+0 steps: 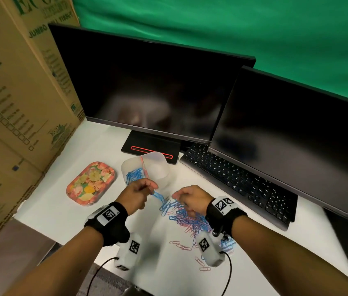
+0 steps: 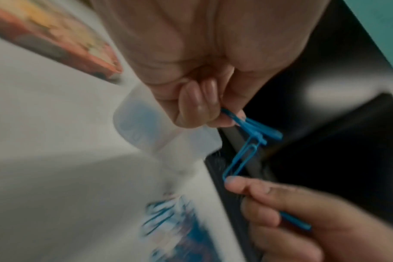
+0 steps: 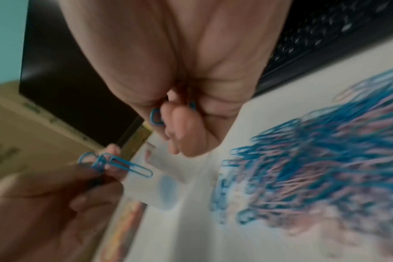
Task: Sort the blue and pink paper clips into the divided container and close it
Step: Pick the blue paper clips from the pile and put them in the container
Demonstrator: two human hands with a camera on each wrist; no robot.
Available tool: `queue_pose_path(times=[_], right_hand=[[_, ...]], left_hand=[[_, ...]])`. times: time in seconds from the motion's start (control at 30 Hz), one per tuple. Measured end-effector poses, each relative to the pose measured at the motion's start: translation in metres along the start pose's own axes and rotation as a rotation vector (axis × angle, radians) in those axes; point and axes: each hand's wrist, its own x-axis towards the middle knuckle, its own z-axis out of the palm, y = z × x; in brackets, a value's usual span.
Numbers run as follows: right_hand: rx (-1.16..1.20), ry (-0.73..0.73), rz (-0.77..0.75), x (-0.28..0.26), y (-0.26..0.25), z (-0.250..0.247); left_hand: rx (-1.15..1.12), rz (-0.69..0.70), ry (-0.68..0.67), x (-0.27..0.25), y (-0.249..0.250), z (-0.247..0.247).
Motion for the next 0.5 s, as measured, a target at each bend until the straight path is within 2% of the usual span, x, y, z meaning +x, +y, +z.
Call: queue_pose_path(times=[0.1,0.17,0.27,0.37,0.43,0.5], right_hand=[[0.208,-0.065,-0.023,0.008,-0.036,0.012],[0.245,-0.086,-0.059,0.016,-0.061,0.021],[0.272,-0.102,-0.063,0.032,-0.092,0.034],[0.223,-0.133,-0.027,0.047,-0.113,0.047],[0.11,-0.107,-0.052,0.052,-0.121,0.051],[0.099,-0.055,-0.058,0.062,-0.121,0.052]], left_hand=[[-0.309,-0.07,0.14,0.009,0.017,-0.022],[-0.346,-0.099,0.236,0.017,0.029,-0.037],[-0.202,-0.138,0.292,0.033,0.045,-0.054],[-0.006,-0.152,0.265,0.045,0.056,-0.059],[0.125,-0.141,0.274,0.051,0.057,-0.06],[0.275,-0.131,0.283,0.056,0.057,-0.06]])
